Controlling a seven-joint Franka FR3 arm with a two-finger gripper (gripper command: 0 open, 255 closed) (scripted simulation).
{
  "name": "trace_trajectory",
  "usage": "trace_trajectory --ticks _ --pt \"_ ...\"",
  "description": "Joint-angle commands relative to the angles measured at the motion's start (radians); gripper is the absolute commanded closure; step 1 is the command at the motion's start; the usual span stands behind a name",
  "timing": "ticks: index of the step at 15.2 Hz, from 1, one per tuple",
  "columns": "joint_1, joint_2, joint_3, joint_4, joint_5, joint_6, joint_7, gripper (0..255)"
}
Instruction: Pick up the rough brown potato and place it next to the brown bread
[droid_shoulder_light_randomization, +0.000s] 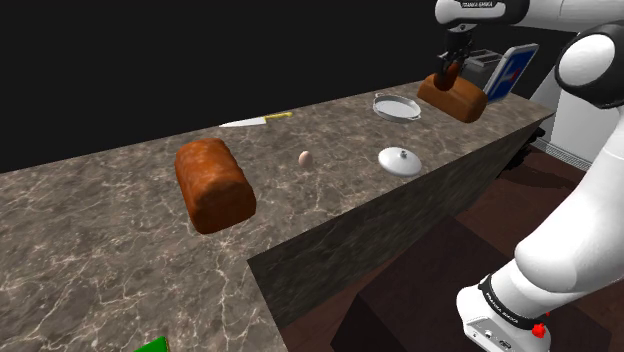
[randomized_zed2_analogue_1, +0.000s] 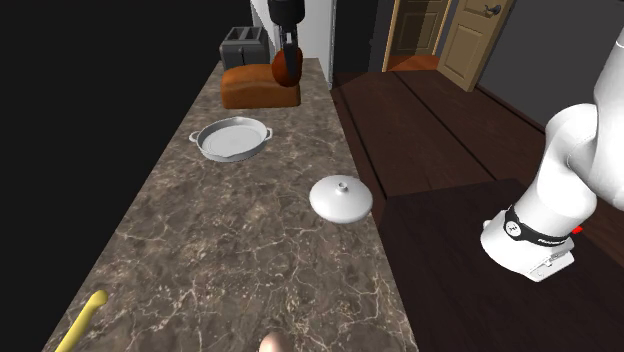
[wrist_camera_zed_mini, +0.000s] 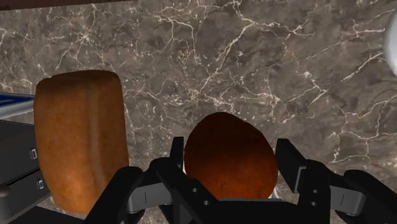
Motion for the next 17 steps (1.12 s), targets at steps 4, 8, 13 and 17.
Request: trace_trajectory --ticks 4,8,13,17 --pt "-0.079 0.091 -0.033 0.114 0.037 0.009 -0.113 255" --pt "-0.15 0.186 -0.051 0.248 0.074 -0.007 -0.203 255" --pt "-0.204 0.264 -0.058 0.337 0.101 -0.004 -0.259 255" --pt "-0.2 0.252 -0.058 0.265 0.095 0.054 -0.244 255"
